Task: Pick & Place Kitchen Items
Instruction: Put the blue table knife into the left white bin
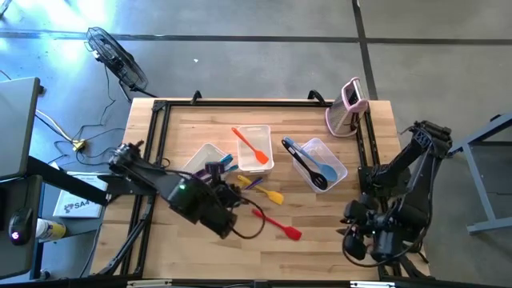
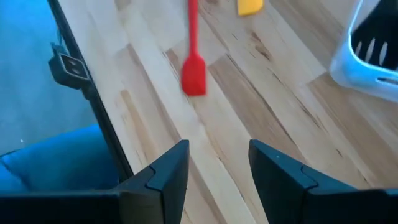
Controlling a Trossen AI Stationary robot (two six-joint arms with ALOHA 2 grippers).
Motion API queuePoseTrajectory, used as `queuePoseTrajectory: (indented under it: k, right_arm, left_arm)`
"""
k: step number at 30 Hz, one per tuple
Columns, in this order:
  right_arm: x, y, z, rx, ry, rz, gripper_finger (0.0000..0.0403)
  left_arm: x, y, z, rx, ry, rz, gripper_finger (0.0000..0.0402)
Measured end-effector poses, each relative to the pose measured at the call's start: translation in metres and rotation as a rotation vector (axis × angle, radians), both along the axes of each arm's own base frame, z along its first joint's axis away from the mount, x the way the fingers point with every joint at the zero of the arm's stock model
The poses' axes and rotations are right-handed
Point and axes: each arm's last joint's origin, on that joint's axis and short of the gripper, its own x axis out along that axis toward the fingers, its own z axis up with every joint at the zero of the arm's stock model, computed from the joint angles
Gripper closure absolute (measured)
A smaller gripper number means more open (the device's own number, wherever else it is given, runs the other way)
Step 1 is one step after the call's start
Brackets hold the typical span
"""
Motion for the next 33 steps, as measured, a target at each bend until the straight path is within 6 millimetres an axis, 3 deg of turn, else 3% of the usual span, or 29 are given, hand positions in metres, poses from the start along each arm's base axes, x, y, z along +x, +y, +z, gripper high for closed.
queuePoseTrajectory:
  k: [5,12,16,23,28,33]
  right_arm:
    - [-0.007,0.008,0.0,-0.019,-0.071,0.026,0.0243]
    - [-0.011,0.022,-0.011,-0.076,-0.092,0.059,0.0243]
    - [-0.009,0.027,-0.018,-0.105,-0.082,0.062,0.0243]
    - [-0.006,0.03,-0.023,-0.155,-0.131,0.046,0.0243]
    - [-0.004,0.029,-0.021,-0.211,-0.209,0.043,0.0243]
    - [0.003,0.025,-0.02,-0.253,-0.237,0.031,0.0243]
  left_arm:
    - [-0.024,0.022,0.003,0.033,-0.047,0.081,0.0401]
    - [-0.089,0.06,-0.009,-0.036,-0.211,0.31,0.0401]
    - [-0.111,0.071,-0.035,-0.167,-0.38,0.352,0.0401]
    - [-0.141,0.088,-0.104,-0.241,-0.518,0.352,0.0401]
    - [-0.152,0.097,-0.143,-0.251,-0.628,0.371,0.0401]
    - [-0.152,0.109,-0.169,-0.236,-0.584,0.414,0.0401]
